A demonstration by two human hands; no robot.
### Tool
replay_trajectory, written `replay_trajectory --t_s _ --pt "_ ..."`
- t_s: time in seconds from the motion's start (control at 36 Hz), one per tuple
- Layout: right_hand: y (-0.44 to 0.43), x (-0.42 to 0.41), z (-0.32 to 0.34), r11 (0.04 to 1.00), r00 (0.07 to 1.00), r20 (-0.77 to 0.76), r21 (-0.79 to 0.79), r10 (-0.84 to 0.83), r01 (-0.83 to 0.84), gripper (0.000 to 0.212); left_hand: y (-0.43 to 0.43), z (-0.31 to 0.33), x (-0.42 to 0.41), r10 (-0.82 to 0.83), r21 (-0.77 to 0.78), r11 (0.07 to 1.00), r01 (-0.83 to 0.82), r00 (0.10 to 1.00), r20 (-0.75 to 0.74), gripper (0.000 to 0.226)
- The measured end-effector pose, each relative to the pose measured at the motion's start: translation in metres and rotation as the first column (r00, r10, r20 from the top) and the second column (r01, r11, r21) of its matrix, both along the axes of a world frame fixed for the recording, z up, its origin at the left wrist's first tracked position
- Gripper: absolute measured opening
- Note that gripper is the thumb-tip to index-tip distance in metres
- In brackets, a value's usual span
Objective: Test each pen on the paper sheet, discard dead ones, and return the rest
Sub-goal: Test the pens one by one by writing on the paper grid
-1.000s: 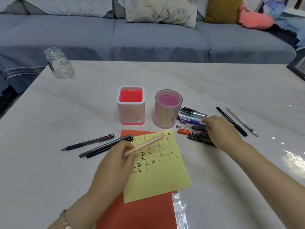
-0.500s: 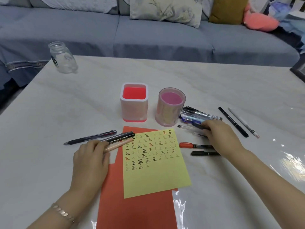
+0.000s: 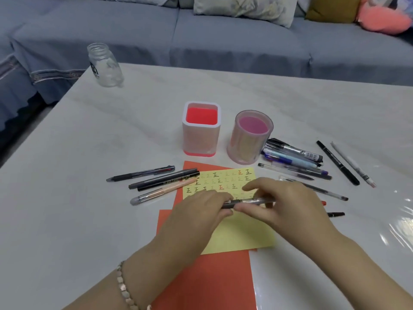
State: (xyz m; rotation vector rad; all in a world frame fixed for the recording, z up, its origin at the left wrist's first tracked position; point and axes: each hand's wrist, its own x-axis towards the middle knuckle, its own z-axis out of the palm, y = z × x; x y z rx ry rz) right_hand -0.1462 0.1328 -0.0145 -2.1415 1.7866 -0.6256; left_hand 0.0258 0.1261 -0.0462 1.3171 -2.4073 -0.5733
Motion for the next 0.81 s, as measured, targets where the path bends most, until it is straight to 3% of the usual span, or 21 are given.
replay_trajectory --t_s 0.06,0.14,0.22,0.28,0.39,0.56,0.81 --pt "0.001 -0.004 0.003 0.985 0.956 0.26 0.134 -0.136 0.104 0.039 0.003 -0.004 0.006 0.051 0.037 0.998 -0.047 0.994 -0.093 0.031" --pt "-0.001 -0.008 0.004 0.946 0.676 0.679 0.311 -0.287 0.09 0.011 0.009 -0.006 0.013 0.107 0.134 0.988 -0.079 0.971 -0.216 0.019" --pt "0.004 0.002 0.001 0.906 0.45 0.824 0.417 -0.345 -0.067 0.011 0.012 -0.003 0.012 0.13 0.272 0.962 -0.033 0.928 -0.35 0.015" --pt "0.007 0.016 -0.003 0.897 0.453 0.822 0.43 -0.344 -0.099 0.021 0.014 -0.002 0.01 0.147 0.337 0.942 0.004 0.894 -0.422 0.014" --pt "0.01 0.041 -0.017 0.947 0.593 0.751 0.314 -0.29 0.066 0.042 0.018 -0.001 0.006 0.114 0.358 0.931 0.067 0.879 -0.463 0.017" --pt "0.011 0.052 -0.021 0.959 0.456 0.849 0.283 -0.265 0.03 0.042 0.022 0.0 0.005 0.148 0.38 0.922 0.07 0.845 -0.514 0.017" --pt "0.016 0.042 -0.023 0.966 0.524 0.841 0.229 -0.136 -0.116 0.033 0.023 0.004 0.012 0.151 0.557 0.798 0.228 0.82 -0.552 0.029"
